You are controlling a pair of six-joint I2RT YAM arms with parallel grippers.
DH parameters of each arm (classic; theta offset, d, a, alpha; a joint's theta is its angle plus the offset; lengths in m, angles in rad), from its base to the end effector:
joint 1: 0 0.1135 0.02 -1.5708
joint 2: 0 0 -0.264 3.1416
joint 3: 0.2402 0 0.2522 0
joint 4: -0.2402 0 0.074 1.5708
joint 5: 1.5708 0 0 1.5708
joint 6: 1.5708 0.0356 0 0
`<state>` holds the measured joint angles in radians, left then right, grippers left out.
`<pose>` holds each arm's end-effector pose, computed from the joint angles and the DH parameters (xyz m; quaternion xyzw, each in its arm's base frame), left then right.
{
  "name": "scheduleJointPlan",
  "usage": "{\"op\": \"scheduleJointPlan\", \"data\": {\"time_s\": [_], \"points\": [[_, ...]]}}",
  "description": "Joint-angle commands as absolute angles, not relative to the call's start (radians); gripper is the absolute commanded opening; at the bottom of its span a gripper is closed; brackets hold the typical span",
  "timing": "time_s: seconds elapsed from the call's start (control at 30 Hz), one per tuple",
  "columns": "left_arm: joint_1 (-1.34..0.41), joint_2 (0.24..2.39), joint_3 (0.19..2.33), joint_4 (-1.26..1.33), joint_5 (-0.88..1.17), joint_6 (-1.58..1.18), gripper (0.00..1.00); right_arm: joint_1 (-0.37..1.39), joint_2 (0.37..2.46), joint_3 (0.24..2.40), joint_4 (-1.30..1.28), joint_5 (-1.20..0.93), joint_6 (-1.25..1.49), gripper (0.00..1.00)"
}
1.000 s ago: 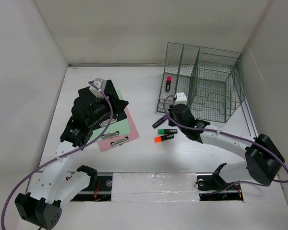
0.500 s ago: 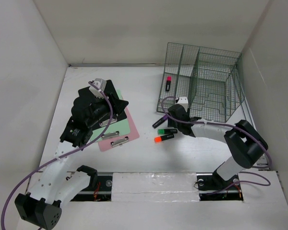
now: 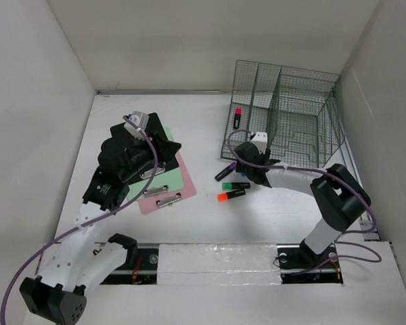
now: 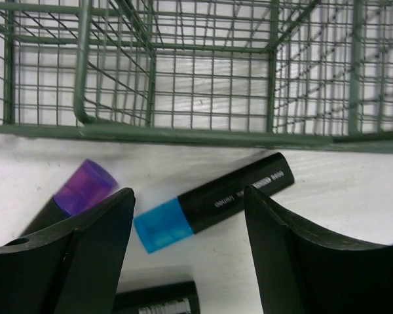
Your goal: Organize the desk
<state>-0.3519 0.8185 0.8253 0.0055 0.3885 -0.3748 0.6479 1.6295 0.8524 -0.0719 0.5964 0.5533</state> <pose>0.1747 -0.0785 0.3692 0.1294 0.6911 -0.3749 0.6043 0.2677 0.1775 0.1704 0.0614 0.8982 -0.0360 0.4338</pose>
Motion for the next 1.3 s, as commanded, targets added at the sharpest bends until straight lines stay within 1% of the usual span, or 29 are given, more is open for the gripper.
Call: {"op": "scheduleJointPlan", "data": {"time_s": [0.0, 0.23, 0.37, 0.43, 0.53, 0.6, 0.67, 0.77, 0.8, 0.87, 1.0, 1.13, 1.2, 1.27], "points": [[-0.350, 0.795, 0.854, 0.055, 0.407, -0.371, 0.32, 0.644, 1.669, 0.923, -0.126, 0.643, 0.595, 0.72], [-0.350, 0.798, 0.854, 0.061, 0.422, -0.371, 0.32, 0.655, 1.645, 0.893, -0.153, 0.644, 0.603, 0.68], [-0.350, 0.793, 0.851, 0.067, 0.428, -0.373, 0.32, 0.690, 1.599, 0.844, -0.187, 0.630, 0.626, 0.67], [-0.350, 0.805, 0.854, 0.067, 0.431, -0.373, 0.32, 0.710, 1.559, 0.827, -0.215, 0.623, 0.637, 0.64], [-0.350, 0.805, 0.850, 0.074, 0.443, -0.376, 0.32, 0.710, 1.522, 0.796, -0.225, 0.595, 0.632, 0.61], [-0.350, 0.805, 0.851, 0.075, 0.446, -0.377, 0.32, 0.710, 1.505, 0.787, -0.245, 0.597, 0.643, 0.60], [-0.350, 0.816, 0.853, 0.074, 0.443, -0.376, 0.32, 0.719, 1.477, 0.782, -0.258, 0.597, 0.655, 0.62], [-0.350, 0.815, 0.850, 0.077, 0.452, -0.377, 0.32, 0.719, 1.444, 0.779, -0.265, 0.613, 0.661, 0.72], [-0.350, 0.815, 0.851, 0.078, 0.451, -0.377, 0.32, 0.719, 1.439, 0.782, -0.285, 0.649, 0.670, 0.78], [-0.350, 0.825, 0.856, 0.078, 0.454, -0.379, 0.32, 0.696, 1.443, 0.793, -0.290, 0.650, 0.678, 0.79], [-0.350, 0.818, 0.850, 0.084, 0.463, -0.379, 0.32, 0.663, 1.505, 0.788, -0.178, 0.568, 0.664, 0.76], [-0.350, 0.818, 0.848, 0.083, 0.466, -0.382, 0.32, 0.653, 1.555, 0.796, -0.088, 0.552, 0.650, 0.74], [-0.350, 0.813, 0.842, 0.089, 0.474, -0.385, 0.32, 0.643, 1.577, 0.808, -0.033, 0.537, 0.624, 0.69], [-0.350, 0.818, 0.844, 0.092, 0.477, -0.388, 0.32, 0.634, 1.594, 0.816, -0.011, 0.531, 0.624, 0.67]]}}
